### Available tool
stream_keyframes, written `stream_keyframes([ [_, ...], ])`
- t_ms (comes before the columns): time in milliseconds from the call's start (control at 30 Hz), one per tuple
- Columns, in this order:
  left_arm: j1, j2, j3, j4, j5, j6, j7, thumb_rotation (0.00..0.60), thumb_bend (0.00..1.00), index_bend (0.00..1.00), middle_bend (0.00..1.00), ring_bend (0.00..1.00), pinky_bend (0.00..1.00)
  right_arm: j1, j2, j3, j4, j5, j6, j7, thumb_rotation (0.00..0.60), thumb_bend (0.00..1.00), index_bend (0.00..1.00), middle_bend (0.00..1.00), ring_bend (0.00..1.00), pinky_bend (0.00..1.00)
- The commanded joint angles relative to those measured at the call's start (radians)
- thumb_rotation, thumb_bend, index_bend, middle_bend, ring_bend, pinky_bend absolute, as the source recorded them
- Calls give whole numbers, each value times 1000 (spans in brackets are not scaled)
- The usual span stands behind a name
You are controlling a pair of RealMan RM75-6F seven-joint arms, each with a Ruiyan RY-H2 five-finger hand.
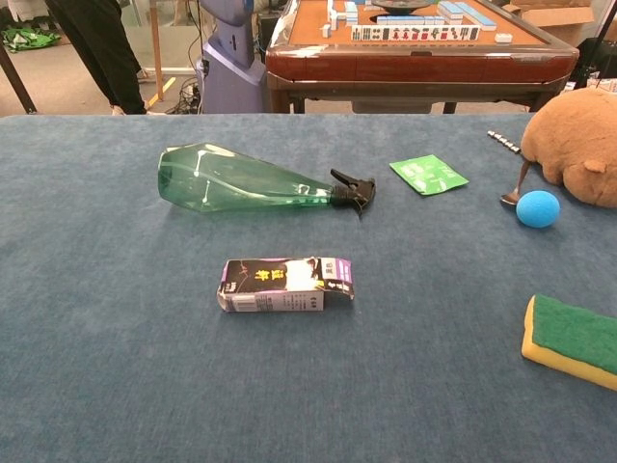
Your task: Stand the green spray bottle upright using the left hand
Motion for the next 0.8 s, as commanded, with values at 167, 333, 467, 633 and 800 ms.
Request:
stream_keyframes([
  [167,-84,8,-38,5,31,-90,-23,600,176,210,138,0,0,-1,9,2,-13,1,4,-8,600,331,215,172,69,57],
  [333,-170,26,-79,-18,8,-221,-121,600,175,207,136,0,0,0,21,2,-29,3,0,-20,600,331,215,171,69,56],
  [467,-259,4,-117,21,-1,-325,-181,600,175,197,131,0,0,0,26,3,-42,-1,5,-26,600,331,215,171,69,56],
  [633,-365,-34,-153,70,-61,-449,-168,600,175,122,99,0,0,-4,28,-1,-43,3,3,-25,600,331,215,172,69,56],
  [800,-457,-84,-177,118,-137,-539,-106,600,175,48,62,0,0,-4,31,0,-43,5,3,-23,600,331,215,172,69,56],
])
